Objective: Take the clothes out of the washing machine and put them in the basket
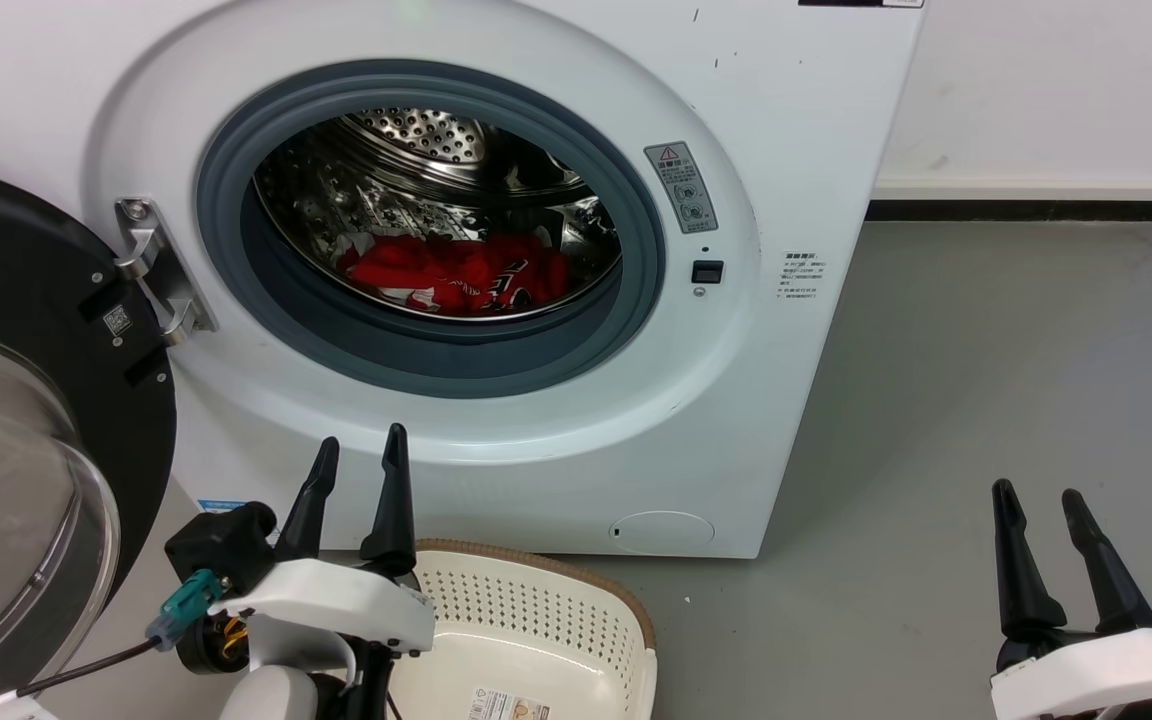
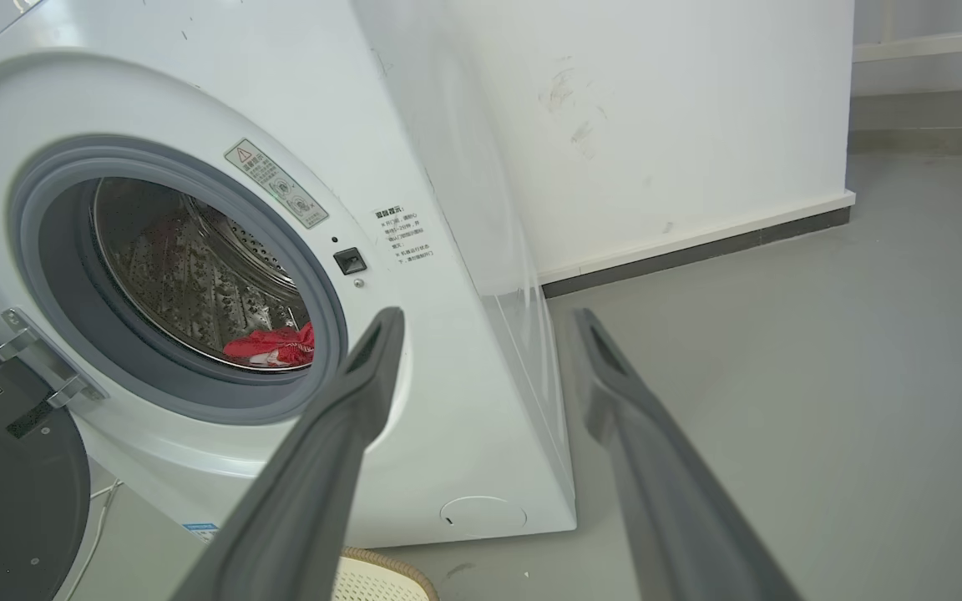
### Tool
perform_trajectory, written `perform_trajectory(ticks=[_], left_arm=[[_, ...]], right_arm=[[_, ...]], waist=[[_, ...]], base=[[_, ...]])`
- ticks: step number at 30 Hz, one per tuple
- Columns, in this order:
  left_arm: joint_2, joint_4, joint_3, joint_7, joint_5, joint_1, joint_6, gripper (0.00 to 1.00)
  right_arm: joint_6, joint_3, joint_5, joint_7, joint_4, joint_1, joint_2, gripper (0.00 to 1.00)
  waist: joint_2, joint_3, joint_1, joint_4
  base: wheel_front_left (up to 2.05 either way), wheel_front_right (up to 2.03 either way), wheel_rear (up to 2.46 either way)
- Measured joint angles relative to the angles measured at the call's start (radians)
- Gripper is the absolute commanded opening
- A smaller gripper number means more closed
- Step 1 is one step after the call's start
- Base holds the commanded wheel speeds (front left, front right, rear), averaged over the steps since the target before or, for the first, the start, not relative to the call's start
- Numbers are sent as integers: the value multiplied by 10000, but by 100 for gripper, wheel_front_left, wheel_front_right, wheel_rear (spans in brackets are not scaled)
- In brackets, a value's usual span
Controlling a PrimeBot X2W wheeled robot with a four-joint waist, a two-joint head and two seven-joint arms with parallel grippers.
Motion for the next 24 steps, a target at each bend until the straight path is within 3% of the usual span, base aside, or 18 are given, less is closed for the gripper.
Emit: perform_trajectory(ticks=[24], left_arm=[[174, 278, -395, -497, 2426, -58, 261, 100]], right_arm=[[4, -174, -2504, 196, -531, 393, 27, 100]], waist=[[0, -68, 0, 228]], base=[[0, 0, 0]])
